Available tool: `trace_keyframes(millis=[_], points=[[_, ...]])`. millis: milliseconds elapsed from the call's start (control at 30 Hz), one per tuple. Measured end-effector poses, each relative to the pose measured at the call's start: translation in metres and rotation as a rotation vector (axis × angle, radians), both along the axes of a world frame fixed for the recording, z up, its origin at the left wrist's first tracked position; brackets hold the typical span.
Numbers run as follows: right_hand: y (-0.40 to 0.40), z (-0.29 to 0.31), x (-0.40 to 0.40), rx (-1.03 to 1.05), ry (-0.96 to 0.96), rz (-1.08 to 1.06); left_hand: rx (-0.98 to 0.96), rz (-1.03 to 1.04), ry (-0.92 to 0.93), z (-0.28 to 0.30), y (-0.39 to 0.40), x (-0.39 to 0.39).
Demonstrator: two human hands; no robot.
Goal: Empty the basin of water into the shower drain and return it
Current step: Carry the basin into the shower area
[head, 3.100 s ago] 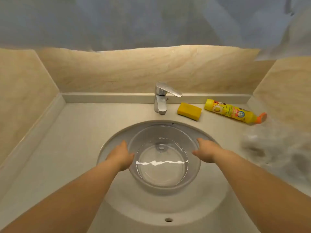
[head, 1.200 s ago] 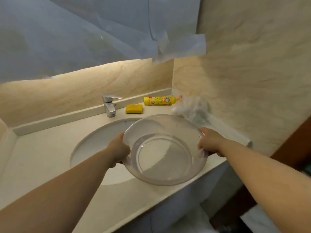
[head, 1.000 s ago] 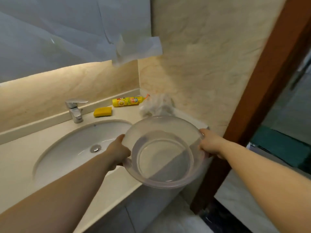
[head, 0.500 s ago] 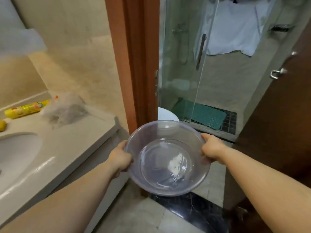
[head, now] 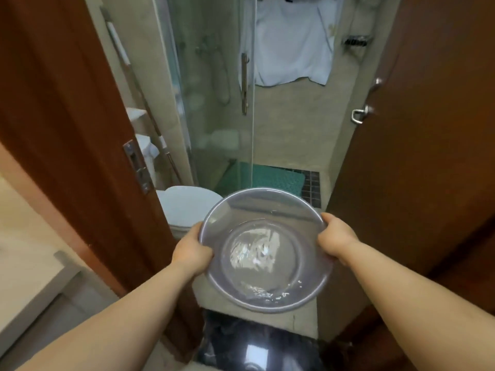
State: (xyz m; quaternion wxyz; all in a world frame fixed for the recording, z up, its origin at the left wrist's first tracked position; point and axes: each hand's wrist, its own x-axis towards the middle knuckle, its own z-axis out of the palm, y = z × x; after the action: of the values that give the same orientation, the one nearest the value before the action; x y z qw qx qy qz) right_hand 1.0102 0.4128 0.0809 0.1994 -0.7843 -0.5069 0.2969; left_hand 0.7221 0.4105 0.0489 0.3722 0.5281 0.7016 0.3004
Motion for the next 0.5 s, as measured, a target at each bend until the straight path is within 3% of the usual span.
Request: trace_keyframes(millis=[267,500], points=[[0.123,0.008,0.022,0.012,0.009,-0.079,0.094,-0.009,0.042,0.002,0.150,0.026],[0.240,-0.002,0.053,0.029,0.012,-0.099,-0.005,-0.001,-0.008,0.002,0.265,0.058]])
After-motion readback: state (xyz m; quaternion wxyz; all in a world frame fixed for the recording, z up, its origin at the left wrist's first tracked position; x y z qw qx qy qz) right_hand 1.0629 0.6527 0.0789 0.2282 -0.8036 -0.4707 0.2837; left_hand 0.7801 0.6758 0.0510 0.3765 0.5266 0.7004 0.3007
